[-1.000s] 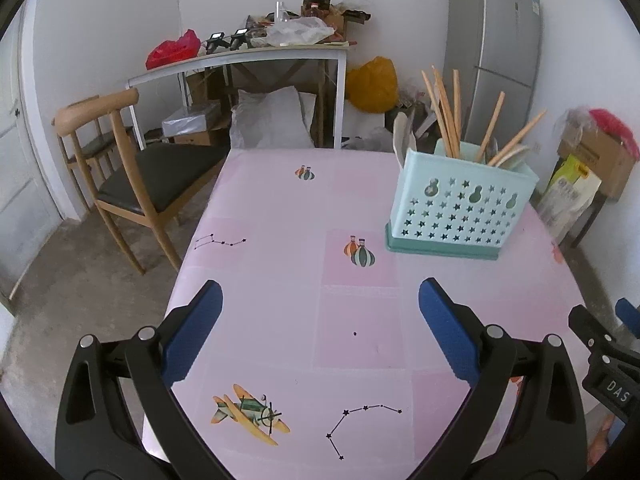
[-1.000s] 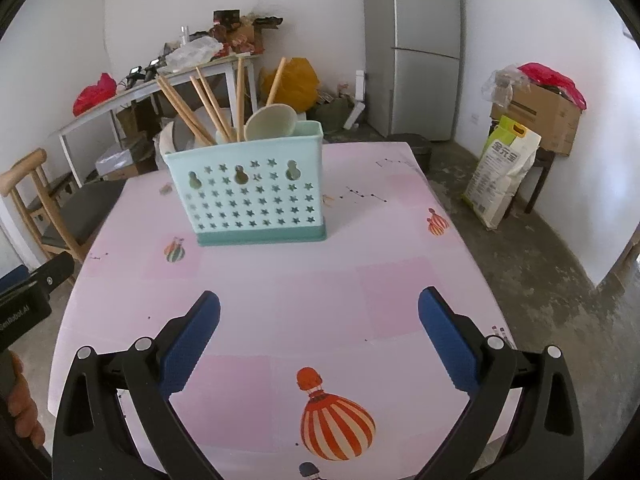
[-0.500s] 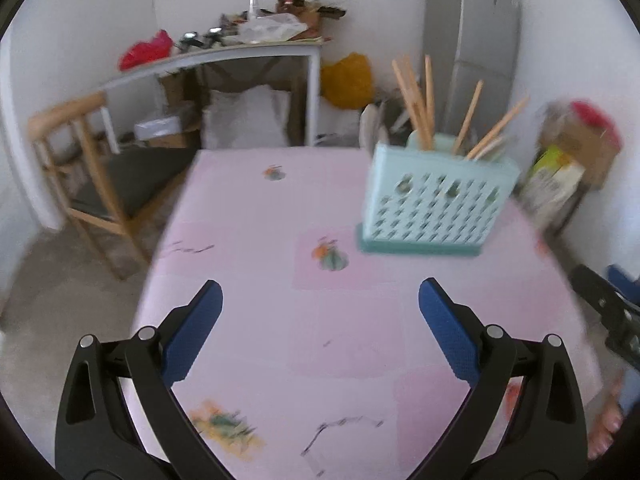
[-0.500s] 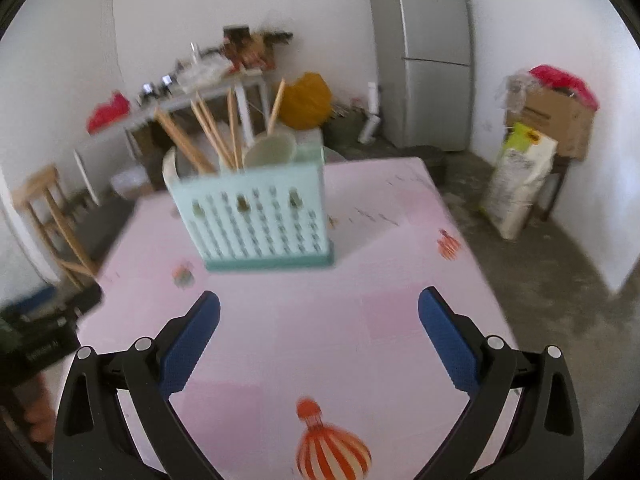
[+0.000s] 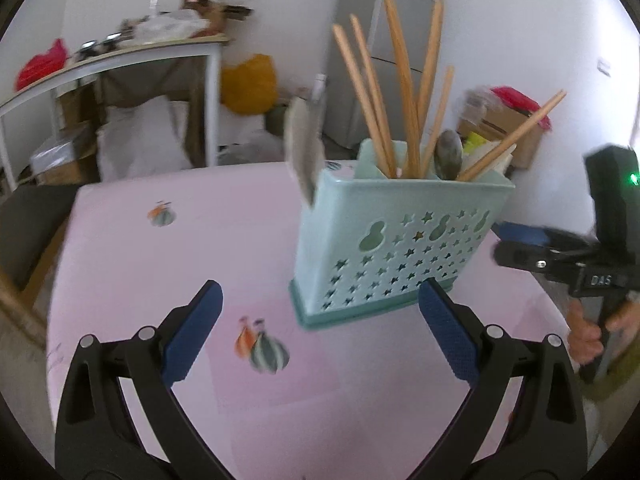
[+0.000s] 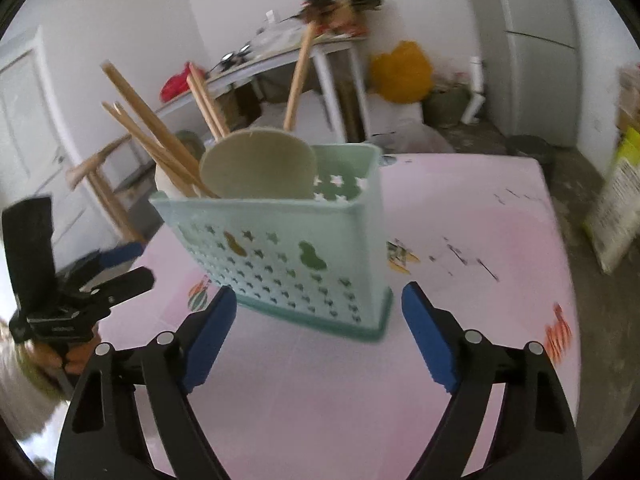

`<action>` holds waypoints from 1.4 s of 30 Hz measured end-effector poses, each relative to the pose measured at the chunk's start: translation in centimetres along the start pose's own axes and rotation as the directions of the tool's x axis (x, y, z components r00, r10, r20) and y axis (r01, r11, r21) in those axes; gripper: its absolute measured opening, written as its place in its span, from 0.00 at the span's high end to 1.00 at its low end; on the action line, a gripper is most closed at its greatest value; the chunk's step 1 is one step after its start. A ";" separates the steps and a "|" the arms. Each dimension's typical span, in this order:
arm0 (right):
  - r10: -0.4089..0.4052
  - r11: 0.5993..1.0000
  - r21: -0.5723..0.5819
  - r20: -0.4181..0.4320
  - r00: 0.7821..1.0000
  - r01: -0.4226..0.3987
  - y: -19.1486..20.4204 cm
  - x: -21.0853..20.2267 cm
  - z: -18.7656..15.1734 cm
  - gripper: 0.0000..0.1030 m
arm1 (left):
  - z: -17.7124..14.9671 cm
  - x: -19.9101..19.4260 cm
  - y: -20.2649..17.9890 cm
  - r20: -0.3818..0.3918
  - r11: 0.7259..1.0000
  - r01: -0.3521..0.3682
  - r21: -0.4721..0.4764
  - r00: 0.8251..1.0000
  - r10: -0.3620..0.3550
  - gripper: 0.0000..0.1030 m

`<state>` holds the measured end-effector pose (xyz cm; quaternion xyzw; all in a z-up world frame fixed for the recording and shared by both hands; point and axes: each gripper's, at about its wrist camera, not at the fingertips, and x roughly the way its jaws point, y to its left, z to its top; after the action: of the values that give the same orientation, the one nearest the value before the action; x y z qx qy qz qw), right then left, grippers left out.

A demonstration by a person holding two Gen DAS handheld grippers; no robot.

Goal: Organize utensils

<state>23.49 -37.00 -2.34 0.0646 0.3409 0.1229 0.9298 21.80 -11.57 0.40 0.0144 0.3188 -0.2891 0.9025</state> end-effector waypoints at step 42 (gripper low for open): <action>-0.111 0.993 -0.035 -0.013 0.994 0.110 11.2 -3.4 -3.2 0.19 | -6.1 -11.3 1.9 -0.020 0.959 -0.223 -0.173 0.975 0.223 0.09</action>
<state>16.85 -26.99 -0.42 0.0290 0.3486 0.0775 0.9336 12.25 -2.88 1.80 -0.0289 0.3394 -0.1567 0.9271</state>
